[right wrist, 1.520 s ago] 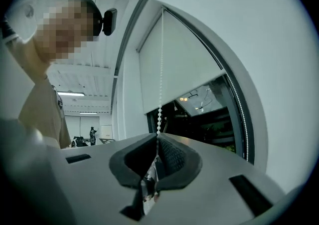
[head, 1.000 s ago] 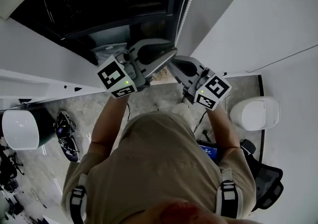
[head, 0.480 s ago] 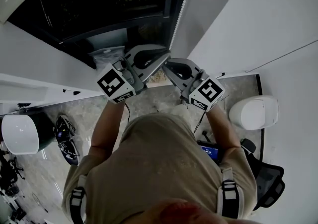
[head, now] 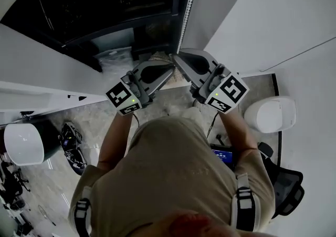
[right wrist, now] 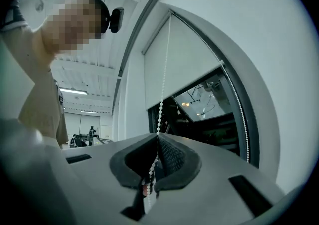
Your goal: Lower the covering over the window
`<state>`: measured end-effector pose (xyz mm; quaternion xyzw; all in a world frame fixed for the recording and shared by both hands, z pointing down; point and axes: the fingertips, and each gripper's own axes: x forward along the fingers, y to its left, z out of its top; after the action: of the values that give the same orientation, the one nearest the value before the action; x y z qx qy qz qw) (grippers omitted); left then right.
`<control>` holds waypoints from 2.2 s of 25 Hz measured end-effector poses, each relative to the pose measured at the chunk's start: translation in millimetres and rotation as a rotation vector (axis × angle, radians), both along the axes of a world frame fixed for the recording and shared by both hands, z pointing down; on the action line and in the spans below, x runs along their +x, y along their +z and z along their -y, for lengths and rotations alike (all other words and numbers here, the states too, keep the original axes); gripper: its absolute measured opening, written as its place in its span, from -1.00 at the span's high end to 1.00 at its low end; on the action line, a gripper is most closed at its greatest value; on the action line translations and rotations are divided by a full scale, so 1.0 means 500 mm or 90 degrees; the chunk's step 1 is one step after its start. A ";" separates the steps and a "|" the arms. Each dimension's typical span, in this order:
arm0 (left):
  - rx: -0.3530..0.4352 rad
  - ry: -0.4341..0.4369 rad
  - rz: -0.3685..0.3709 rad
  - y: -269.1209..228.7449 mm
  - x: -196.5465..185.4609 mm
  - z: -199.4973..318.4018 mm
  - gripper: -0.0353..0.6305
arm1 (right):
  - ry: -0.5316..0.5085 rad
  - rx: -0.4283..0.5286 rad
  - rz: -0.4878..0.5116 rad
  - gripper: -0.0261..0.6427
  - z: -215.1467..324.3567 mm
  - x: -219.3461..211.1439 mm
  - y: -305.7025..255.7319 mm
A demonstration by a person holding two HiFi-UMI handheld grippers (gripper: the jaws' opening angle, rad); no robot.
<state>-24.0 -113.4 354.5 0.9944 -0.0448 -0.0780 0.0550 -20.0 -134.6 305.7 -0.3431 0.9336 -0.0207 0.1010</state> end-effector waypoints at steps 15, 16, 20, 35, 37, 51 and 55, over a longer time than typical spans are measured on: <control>0.010 -0.007 0.021 -0.091 0.041 0.043 0.82 | -0.002 -0.013 -0.069 0.89 -0.008 -0.013 0.083; 0.005 -0.009 0.015 -0.092 0.039 0.044 0.82 | 0.002 0.022 -0.074 0.89 -0.017 -0.004 0.074; -0.008 -0.005 0.020 -0.063 0.022 0.044 0.82 | 0.006 0.074 0.038 0.53 -0.041 0.052 0.004; 0.017 0.012 -0.062 -0.116 -0.009 0.007 0.12 | -0.021 -0.063 -0.030 0.89 -0.013 -0.013 0.100; 0.039 -0.009 -0.032 -0.122 0.008 0.024 0.29 | -0.029 -0.058 -0.044 0.89 -0.016 -0.030 0.104; -0.030 -0.010 -0.016 -0.048 -0.002 0.046 0.82 | -0.070 0.047 -0.011 0.44 -0.035 -0.004 0.010; -0.029 0.018 -0.016 -0.027 0.029 0.011 0.82 | -0.019 0.043 0.013 0.68 -0.010 0.018 -0.021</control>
<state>-9.7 -118.7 341.1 0.9924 -0.0320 -0.0883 0.0794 -10.7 -129.6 295.0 -0.3251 0.9378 0.0058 0.1215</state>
